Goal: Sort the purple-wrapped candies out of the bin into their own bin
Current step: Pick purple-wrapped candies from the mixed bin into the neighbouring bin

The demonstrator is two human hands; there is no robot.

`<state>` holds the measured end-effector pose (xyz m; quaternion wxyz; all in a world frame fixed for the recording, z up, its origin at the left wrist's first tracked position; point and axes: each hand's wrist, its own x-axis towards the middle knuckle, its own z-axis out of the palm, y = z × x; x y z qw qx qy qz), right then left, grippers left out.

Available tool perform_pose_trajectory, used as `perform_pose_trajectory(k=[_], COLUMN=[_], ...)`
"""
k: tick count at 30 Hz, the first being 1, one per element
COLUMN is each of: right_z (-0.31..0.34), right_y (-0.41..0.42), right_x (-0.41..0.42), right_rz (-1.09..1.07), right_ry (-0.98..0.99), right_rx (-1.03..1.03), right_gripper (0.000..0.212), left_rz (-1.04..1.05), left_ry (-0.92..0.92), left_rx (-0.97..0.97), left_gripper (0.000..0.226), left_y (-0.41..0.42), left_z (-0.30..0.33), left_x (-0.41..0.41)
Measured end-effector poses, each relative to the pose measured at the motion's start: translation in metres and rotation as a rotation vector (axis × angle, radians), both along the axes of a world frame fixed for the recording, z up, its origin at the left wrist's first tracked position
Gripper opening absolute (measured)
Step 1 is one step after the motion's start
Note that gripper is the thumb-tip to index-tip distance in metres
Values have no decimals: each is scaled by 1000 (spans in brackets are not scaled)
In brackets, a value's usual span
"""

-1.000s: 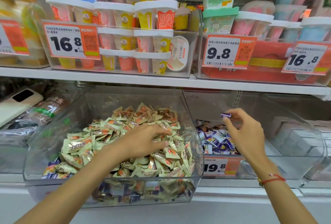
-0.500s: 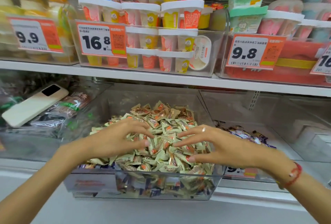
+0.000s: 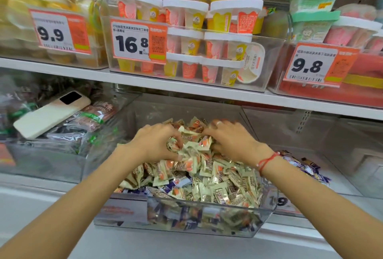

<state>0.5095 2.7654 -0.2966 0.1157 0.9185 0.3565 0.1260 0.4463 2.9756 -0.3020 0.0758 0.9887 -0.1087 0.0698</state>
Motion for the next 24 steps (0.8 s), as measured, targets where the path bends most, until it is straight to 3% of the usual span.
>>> perform_pose_trajectory(k=[4, 7, 9, 11, 13, 15, 20, 24], right_z=[10, 15, 15, 12, 9, 1, -24, -23], right_y=[-5, -20, -27, -27, -22, -14, 7, 14], right_x=[8, -19, -42, -58, -65, -61, -55, -47], right_rz=[-74, 115, 260, 362, 397, 377, 326, 338], right_ry=[84, 135, 251, 457, 729, 832, 505, 72], right_rx=[14, 121, 252, 305, 295, 242, 38, 103], right_gripper=[53, 58, 46, 34, 33, 42, 43, 32], left_rz=[178, 245, 139, -50, -186, -214, -126, -4], left_ry=[-214, -281, -303, -180, 106, 250, 160, -22], left_rx=[17, 4, -53, -202, -326, -264, -100, 20], left_gripper=[17, 21, 25, 28, 28, 26, 26, 32], left_y=[7, 17, 21, 18, 14, 19, 28, 28], left_z=[4, 0, -3, -3, -3, -8, -13, -19], left_x=[6, -4, -19, -38, -51, -54, -57, -60])
